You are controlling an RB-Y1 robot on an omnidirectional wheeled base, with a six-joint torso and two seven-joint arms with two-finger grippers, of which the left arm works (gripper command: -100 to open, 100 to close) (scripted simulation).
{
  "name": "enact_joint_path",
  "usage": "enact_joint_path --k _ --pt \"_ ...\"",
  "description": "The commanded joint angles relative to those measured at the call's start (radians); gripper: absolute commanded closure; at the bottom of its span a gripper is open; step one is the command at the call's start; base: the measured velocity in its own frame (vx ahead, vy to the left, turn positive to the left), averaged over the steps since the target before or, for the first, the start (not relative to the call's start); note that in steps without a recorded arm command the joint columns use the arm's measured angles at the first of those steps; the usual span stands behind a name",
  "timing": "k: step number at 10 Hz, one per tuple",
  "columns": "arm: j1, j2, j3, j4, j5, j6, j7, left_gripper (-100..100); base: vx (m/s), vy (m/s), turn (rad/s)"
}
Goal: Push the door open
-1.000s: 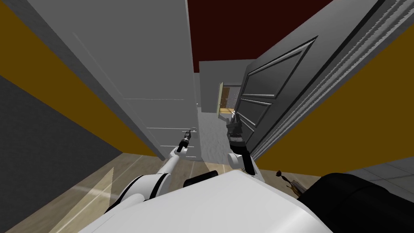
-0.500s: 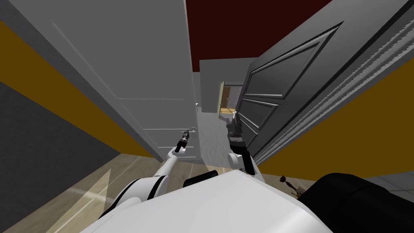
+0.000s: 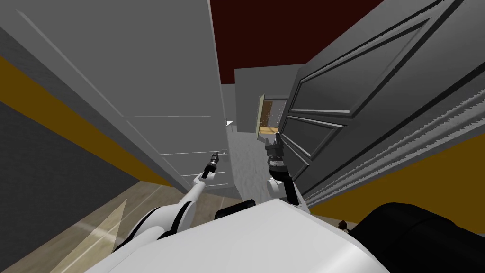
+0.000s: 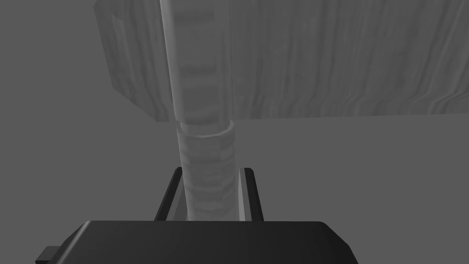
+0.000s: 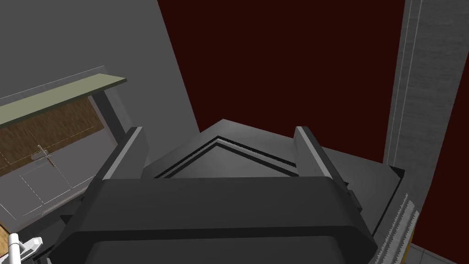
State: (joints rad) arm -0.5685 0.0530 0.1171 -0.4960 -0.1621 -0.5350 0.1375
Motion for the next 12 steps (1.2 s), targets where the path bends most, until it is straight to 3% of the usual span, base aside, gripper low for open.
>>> enact_joint_path --k 1,2,6,8,9,12 --pt "0.033 0.015 0.002 -0.05 -0.001 0.032 0.003 100 0.117 -0.086 0.027" --pt "0.035 0.024 0.019 -0.076 0.008 0.034 -0.004 100 0.152 -0.13 0.057" --pt "0.04 0.039 0.061 -0.081 0.029 0.04 -0.022 100 0.17 -0.158 0.085" --pt "0.04 0.039 0.061 -0.081 0.029 0.04 -0.022 100 0.085 -0.069 0.019" --pt "0.043 0.043 0.083 -0.084 0.041 0.043 -0.032 100 0.112 -0.131 0.061" --pt "0.045 0.046 0.104 -0.086 0.051 0.046 -0.041 100 0.143 -0.14 0.085"
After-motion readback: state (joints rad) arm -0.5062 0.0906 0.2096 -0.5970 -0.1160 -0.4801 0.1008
